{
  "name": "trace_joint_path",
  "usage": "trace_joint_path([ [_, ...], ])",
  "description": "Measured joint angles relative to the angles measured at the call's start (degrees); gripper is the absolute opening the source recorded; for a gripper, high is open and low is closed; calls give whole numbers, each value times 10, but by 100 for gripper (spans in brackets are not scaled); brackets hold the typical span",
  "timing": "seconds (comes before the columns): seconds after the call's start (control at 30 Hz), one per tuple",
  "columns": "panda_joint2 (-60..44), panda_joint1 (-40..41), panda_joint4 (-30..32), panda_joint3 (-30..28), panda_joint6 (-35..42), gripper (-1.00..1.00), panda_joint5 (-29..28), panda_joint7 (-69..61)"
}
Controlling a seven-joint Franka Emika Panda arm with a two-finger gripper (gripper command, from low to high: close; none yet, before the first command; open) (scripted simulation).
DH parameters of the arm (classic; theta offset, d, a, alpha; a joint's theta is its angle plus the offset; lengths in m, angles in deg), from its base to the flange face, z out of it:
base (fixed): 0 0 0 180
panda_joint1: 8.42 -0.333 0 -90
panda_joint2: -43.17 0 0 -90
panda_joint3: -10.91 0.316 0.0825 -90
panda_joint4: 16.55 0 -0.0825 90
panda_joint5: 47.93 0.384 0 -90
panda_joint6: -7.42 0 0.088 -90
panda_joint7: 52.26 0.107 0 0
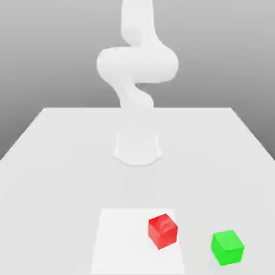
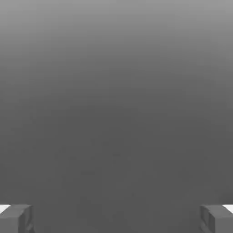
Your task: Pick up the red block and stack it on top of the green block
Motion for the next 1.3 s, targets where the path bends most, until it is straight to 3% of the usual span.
trace_joint_path([
  [0.67,-420,-83,192,-9,-224,0,4,-176],
  [0.87,-544,-81,188,-4,-322,0,6,-189],
  [0.9,-562,-80,186,-3,-337,-100,7,-189],
  [1.13,-565,-78,185,-2,-339,-100,6,-188],
  [1.3,-475,-80,199,-4,-263,-100,1,-185],
])
